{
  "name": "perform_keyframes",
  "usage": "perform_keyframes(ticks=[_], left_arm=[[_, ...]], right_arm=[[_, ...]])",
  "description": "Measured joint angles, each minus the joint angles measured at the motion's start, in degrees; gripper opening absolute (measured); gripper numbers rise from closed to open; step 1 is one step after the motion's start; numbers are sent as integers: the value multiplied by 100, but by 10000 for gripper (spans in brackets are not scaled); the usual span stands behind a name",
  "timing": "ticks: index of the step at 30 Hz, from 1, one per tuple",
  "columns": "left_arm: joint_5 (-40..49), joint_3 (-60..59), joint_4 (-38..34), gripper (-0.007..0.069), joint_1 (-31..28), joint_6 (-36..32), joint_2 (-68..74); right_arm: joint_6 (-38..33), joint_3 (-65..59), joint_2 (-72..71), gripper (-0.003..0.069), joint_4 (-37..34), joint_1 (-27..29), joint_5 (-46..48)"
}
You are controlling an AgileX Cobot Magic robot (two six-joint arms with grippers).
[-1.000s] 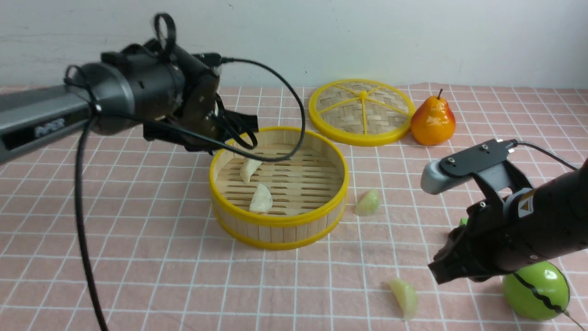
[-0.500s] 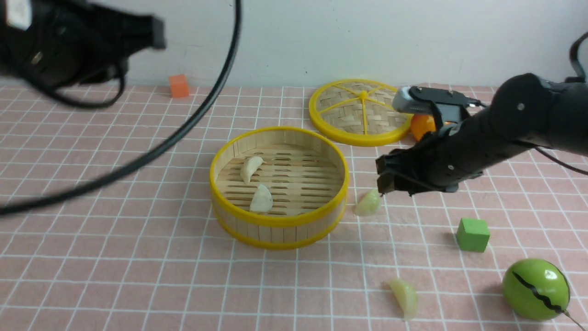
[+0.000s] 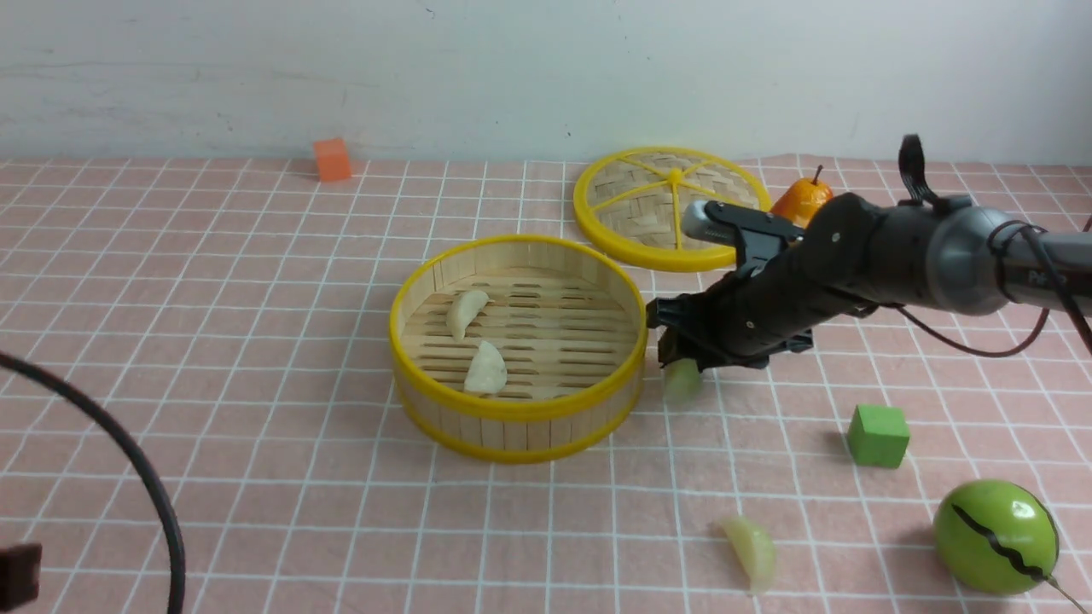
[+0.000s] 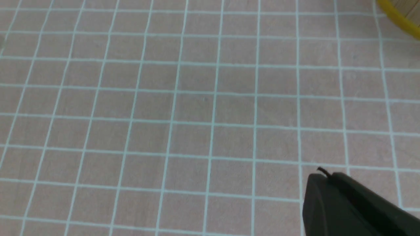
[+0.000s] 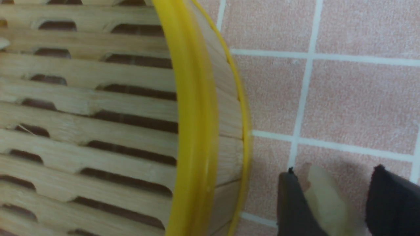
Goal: Put the dumplings into the steamer on the table with the pink tablecloth.
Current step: 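Reach for and grasp a dumpling lying on the table beside the steamer, then place the dumpling in the bamboo steamer basket with the right gripper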
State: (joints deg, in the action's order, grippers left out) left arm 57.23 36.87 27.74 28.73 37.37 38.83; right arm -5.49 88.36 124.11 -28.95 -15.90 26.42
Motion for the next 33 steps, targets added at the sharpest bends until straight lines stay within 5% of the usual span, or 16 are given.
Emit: perform_keyframes(ticks=[6, 16, 25, 33], left_arm=[[126, -462, 29, -13, 0, 0, -191], [-485, -712, 429, -13, 0, 619, -219], [-640, -718, 425, -11, 0, 740, -219], [-1427, -718, 462, -11, 0, 747, -219]], right_arm=[[-434, 66, -24, 176, 322, -4, 333], [-1299, 525, -67, 164, 1057, -25, 1598], [-1139, 2021, -204, 148, 1303, -87, 3108], [-996, 3376, -21, 146, 1258, -888, 2355]])
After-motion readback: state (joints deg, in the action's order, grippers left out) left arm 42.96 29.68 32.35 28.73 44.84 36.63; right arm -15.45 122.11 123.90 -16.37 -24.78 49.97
